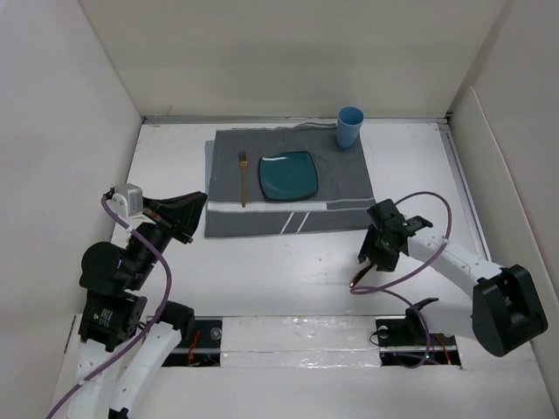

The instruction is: Set the dinner table for one person

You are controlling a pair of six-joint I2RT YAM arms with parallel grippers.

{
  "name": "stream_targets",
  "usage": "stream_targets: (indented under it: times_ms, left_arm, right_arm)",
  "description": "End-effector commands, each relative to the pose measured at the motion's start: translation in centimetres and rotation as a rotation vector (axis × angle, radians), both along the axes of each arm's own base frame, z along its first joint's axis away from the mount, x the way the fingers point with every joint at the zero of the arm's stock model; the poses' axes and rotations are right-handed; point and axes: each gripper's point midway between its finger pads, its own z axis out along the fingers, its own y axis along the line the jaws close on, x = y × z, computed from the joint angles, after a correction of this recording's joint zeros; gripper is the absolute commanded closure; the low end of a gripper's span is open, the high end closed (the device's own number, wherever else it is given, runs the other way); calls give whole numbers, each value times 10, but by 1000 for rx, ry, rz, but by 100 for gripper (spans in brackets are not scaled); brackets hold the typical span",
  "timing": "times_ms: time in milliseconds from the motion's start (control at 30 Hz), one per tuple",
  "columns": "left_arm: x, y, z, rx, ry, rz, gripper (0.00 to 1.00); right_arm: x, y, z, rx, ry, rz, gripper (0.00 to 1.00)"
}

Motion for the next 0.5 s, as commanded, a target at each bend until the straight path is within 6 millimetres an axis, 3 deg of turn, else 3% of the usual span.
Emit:
stream_targets:
  times_ms: [0,233,467]
  left_arm:
    - [-9,1,20,-13,-72,-8,89]
    - [-12,-1,19,-11,-76,-25,89]
    - [-13,-1,20,-10,-80,-26,89]
  right_arm:
    - [-3,-2,9,-12,-25,-23,41]
    - [-1,-2,3,-55,-12,-47,41]
    - [1,7,-2,-68,17,-69,53]
